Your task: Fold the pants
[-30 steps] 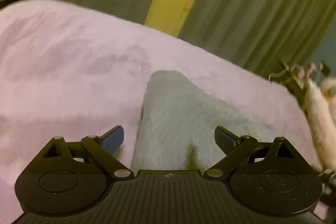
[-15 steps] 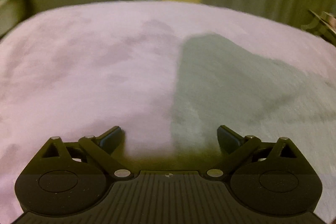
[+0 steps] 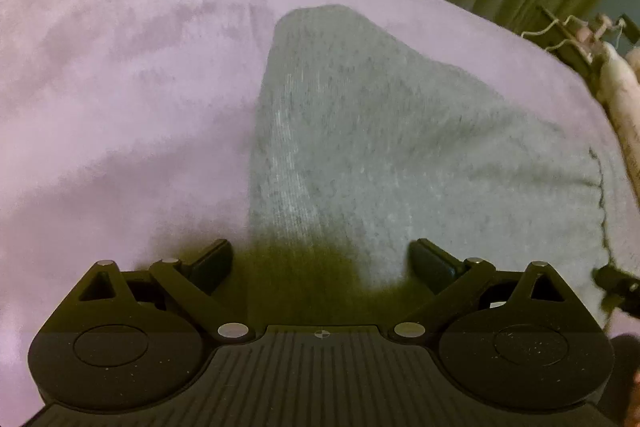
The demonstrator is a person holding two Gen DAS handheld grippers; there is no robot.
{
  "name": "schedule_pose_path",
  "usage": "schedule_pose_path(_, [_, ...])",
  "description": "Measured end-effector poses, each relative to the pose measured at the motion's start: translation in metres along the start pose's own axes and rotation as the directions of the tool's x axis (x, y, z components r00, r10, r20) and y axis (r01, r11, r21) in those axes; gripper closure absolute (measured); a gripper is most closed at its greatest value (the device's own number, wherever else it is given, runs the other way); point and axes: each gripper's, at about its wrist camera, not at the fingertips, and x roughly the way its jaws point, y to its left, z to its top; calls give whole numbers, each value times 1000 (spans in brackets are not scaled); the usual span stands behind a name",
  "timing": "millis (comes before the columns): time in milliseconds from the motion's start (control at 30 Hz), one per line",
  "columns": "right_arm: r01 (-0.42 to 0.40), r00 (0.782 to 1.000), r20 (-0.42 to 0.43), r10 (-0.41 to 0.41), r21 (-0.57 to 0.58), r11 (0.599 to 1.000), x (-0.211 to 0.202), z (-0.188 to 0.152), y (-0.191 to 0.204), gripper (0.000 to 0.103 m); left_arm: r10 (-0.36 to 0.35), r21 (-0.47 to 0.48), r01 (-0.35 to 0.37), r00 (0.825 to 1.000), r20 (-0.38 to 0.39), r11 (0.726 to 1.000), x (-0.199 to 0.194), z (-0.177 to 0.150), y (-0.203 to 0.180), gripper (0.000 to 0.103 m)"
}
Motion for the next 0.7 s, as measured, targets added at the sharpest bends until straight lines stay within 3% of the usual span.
schedule_pose_path(200, [-22,996,-83,17,-54,998,18,25,-7,4,-15,-18,15,1000,-5,1000,6,8,3,3])
schedule_pose_path(400, [-119,974,-192,117,2,993,48,46,-23,4,-10,37,10,1000,-12,999,15,14,-7,2])
schedule_pose_path(700, [-214,946,-250,204,-13,977,63,61,-30,3,-55,37,56,998,-29,998,31,27,2,1])
